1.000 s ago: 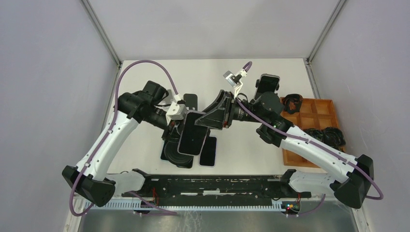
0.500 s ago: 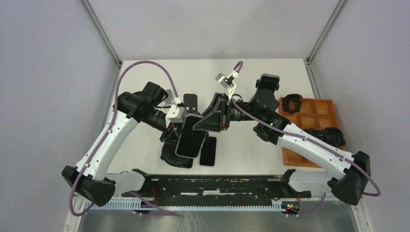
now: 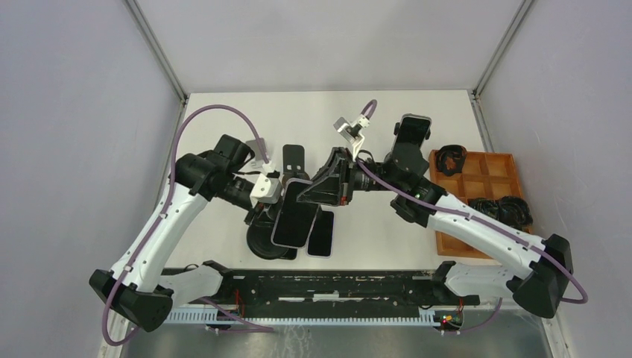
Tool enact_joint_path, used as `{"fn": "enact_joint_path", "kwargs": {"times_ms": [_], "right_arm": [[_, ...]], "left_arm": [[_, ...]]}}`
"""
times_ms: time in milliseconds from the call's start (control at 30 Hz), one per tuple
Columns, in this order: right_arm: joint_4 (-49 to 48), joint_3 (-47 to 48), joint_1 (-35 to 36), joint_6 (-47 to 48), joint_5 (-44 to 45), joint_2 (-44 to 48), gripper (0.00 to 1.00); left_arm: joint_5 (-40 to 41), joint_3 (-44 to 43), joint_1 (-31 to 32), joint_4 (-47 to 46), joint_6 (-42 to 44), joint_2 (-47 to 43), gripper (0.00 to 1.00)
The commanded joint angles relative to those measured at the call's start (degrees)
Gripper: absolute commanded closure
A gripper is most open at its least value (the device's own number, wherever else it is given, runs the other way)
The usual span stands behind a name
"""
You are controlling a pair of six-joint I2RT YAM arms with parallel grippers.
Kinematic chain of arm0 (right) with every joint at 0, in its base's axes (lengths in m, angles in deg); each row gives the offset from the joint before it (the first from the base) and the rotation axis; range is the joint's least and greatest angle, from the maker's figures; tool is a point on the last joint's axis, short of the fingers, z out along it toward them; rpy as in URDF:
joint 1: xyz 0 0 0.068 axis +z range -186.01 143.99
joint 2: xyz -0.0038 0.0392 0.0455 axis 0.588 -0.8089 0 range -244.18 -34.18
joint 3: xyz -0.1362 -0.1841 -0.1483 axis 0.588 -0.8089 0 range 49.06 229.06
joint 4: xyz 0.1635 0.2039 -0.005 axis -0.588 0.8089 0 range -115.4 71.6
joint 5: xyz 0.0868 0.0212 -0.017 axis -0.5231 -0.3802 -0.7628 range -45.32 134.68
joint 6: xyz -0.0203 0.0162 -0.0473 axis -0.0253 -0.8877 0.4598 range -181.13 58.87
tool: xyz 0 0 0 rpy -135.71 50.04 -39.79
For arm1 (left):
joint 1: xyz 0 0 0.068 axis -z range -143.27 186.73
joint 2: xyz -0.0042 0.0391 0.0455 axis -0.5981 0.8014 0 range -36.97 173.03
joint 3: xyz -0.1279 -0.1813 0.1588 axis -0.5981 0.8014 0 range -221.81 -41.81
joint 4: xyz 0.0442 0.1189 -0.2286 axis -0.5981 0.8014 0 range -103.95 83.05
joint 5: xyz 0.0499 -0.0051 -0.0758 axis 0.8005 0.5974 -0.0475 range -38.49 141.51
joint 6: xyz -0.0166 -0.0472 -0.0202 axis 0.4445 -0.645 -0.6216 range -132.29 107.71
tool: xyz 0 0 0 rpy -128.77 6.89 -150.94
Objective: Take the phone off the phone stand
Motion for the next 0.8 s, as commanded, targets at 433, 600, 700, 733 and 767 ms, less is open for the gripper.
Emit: {"fn": "enact_joint_path", "kwargs": {"times_ms": [433, 600, 700, 733, 767], "right_arm": [[-32.3, -6.02, -10.92, -7.94, 12.07, 9.87, 1.0], [-28.2, -2.34, -14.07, -7.86, 10.36, 10.64, 1.0], [-24.61, 0.2, -16.7, -8.2, 9.56, 11.15, 1.0], [-23.5, 1.25, -17.49, -8.27, 9.21, 11.26, 1.0], [-21.92, 2.11, -18.3, -8.21, 9.01, 11.35, 1.0]], "left_arm": [[11.23, 6.74, 0.55, 3.14, 14.24, -5.87, 0.98], [13.23, 7.51, 0.48, 3.11, 15.74, -6.93, 0.98], [14.51, 7.61, 0.46, 3.13, 16.94, -7.19, 0.98], [15.07, 7.84, 0.48, 3.17, 17.38, -7.24, 0.98], [15.69, 8.02, 0.44, 3.12, 17.76, -7.28, 0.98]]}}
